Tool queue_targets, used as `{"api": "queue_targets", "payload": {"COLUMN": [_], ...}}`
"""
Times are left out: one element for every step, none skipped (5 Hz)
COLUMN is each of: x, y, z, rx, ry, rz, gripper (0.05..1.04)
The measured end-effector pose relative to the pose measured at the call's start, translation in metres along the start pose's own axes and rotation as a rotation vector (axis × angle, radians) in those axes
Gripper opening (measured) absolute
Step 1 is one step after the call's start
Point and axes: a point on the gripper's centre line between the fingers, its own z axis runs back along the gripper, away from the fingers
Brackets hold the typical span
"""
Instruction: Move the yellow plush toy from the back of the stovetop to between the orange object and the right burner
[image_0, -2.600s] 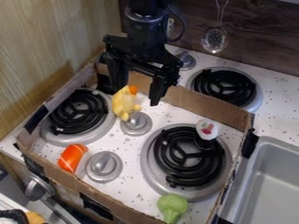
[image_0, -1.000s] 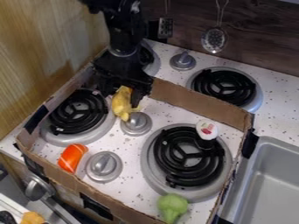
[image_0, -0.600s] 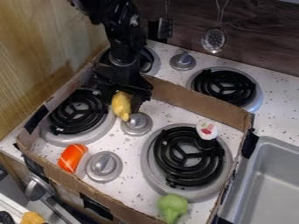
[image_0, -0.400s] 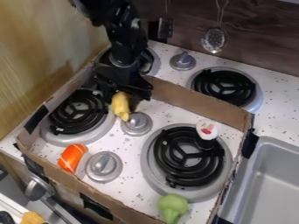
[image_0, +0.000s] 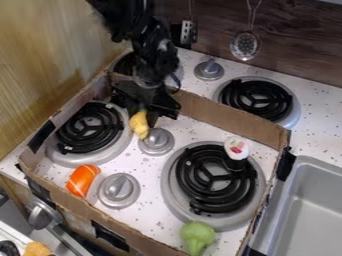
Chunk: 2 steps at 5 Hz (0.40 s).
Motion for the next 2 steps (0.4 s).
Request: {"api": "queue_targets", "payload": {"x": [-0.006,-0.005], "y": [0.001,0.004], "z": [0.010,0.034], "rx": [-0.014,0.029], "ry": [0.068,0.048], "rz": [-0.002,-0.003], "gripper": [0.300,0.288]}}
